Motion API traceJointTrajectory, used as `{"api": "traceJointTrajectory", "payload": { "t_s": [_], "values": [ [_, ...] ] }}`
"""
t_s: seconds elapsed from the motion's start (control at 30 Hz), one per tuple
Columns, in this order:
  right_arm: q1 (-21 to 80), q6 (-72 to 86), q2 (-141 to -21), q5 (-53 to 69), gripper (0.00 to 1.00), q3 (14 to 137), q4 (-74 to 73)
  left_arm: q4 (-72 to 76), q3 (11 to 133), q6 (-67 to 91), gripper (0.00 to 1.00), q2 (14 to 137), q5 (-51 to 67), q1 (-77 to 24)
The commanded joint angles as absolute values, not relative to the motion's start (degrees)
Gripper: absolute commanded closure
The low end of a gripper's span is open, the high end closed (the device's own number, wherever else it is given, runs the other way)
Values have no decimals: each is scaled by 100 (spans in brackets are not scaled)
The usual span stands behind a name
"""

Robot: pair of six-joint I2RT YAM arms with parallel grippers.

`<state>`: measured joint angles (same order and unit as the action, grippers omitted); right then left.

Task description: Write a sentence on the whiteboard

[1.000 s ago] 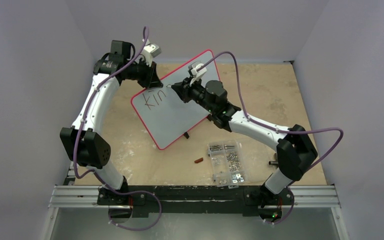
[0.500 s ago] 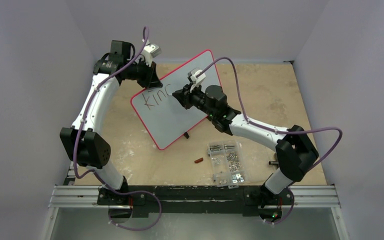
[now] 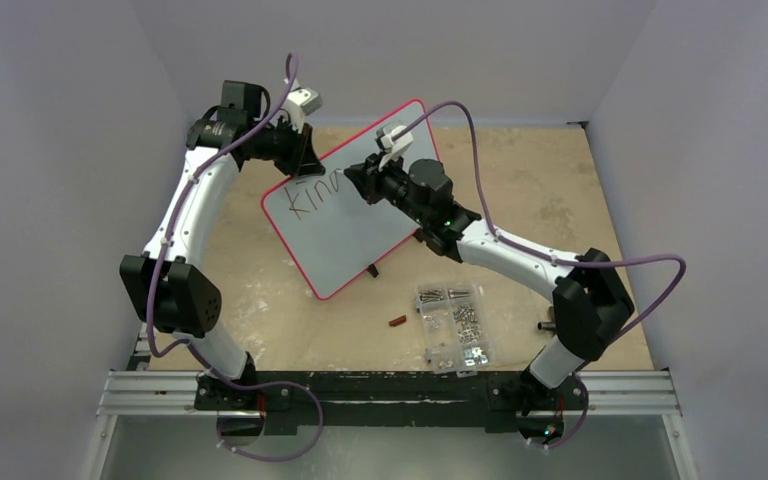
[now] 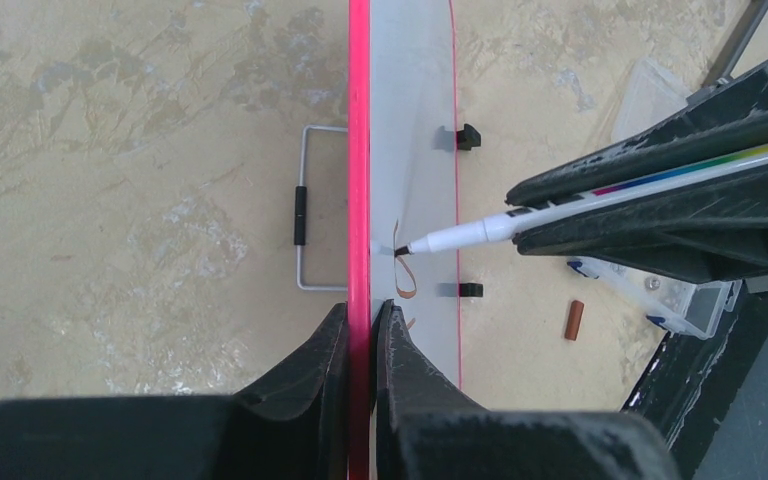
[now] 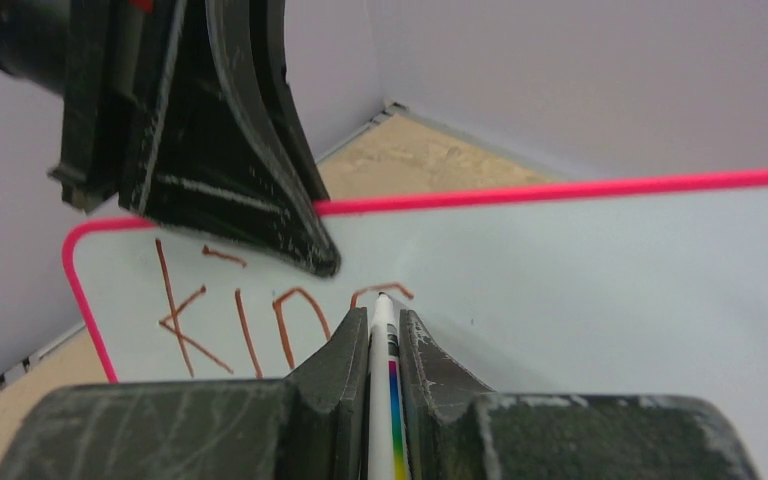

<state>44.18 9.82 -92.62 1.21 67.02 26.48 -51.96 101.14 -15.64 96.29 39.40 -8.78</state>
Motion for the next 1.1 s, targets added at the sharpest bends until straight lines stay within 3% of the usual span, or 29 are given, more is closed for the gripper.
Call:
{"api": "traceJointTrajectory", "payload": {
  "t_s": [0.0, 0.3, 1.07],
  "values": [
    [4355, 859, -9461, -289, 100, 7305, 2656, -5608, 10076, -2127, 100, 9528, 3630, -1006],
    [4341, 828, -9626, -221, 100, 7641, 2576, -5609, 10069, -2138, 100, 9507, 3638, -1011],
    [4337, 1057, -9030, -192, 100, 6386, 2479, -5607, 10055, -2133, 100, 9486, 3630, -1015]
  ]
}}
